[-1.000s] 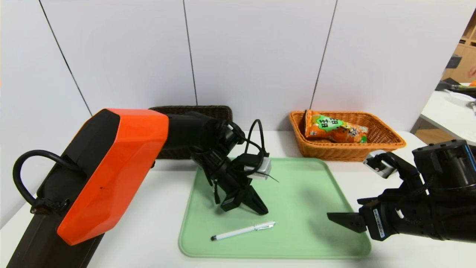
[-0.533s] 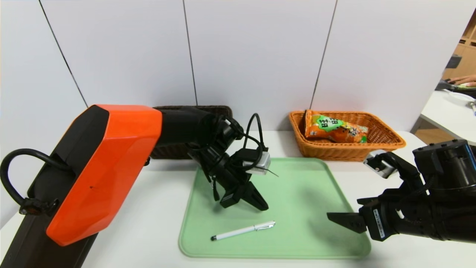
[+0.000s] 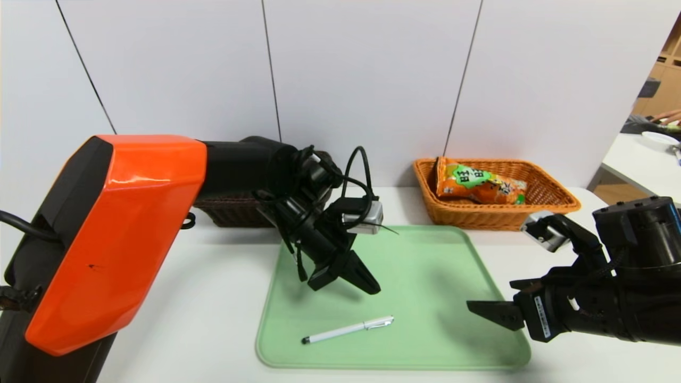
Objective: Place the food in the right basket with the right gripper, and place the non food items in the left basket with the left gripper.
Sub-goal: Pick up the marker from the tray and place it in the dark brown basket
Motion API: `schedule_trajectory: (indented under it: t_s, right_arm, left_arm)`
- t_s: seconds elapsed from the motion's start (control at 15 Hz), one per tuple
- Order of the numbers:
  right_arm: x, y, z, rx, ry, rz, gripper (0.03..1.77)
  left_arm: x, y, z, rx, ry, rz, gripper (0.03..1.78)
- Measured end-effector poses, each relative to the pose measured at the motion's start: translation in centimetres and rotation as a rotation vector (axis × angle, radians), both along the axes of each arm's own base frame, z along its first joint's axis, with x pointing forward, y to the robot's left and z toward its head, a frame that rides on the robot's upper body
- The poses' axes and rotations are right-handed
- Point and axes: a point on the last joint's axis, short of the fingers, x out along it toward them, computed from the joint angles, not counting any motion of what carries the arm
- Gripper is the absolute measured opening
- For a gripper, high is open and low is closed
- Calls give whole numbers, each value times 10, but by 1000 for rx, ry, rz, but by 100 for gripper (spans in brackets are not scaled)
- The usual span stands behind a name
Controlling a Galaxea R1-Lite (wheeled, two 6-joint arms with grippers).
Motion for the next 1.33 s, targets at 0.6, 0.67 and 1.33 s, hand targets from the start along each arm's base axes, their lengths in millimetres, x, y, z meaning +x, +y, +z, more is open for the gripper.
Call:
schedule_trajectory:
  t_s: [0.6, 0.67, 1.33]
  right_arm:
    - [0, 0, 6, 18, -20, 11, 170]
    - [0, 1, 6, 19, -21, 13, 170]
    - [5, 2, 10, 47, -61, 26, 170]
  left_arm:
    - [-23, 25, 33, 102, 114, 105, 100]
    - [-25, 27, 34, 136, 119, 123, 109]
    - [-54, 11, 52, 430, 218, 483, 153]
